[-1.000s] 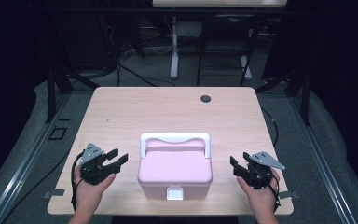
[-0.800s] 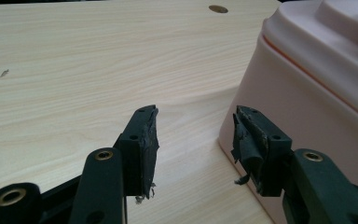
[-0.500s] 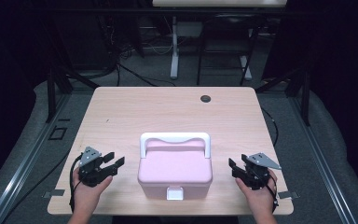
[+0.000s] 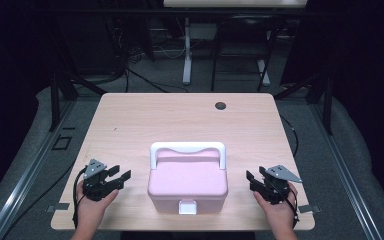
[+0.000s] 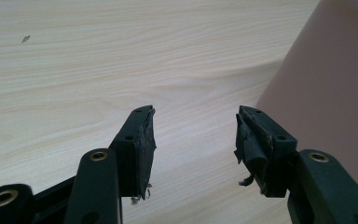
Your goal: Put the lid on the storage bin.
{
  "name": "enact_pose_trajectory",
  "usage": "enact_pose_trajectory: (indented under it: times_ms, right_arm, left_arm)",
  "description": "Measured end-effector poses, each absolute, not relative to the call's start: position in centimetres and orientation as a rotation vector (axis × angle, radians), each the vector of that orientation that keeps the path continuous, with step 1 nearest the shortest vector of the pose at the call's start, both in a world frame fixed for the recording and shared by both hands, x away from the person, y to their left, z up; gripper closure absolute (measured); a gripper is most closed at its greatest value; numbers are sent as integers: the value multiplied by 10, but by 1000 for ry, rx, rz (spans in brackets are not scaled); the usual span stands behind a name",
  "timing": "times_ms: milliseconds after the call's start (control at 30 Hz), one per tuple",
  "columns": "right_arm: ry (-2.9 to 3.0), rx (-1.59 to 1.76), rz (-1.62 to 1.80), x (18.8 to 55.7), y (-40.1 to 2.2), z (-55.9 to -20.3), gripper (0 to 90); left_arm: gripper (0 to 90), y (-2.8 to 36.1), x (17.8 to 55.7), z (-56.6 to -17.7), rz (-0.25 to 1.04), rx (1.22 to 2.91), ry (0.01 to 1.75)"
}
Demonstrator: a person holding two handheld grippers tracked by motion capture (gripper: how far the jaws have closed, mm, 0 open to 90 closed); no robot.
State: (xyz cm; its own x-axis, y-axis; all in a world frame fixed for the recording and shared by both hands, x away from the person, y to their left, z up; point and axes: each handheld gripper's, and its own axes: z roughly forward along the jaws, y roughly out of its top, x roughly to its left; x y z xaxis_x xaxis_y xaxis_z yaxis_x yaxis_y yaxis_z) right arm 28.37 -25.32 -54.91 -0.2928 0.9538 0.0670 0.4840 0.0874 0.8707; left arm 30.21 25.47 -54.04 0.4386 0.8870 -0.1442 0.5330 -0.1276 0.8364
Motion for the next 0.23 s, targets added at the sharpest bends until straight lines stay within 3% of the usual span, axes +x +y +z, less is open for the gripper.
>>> enact_pose_trajectory:
  times_ms: [233]
  right_arm:
    - [1817,1410,1138,284,-255,-550,462]
  left_arm:
    - [449,255,303,-540,486,1754,1221]
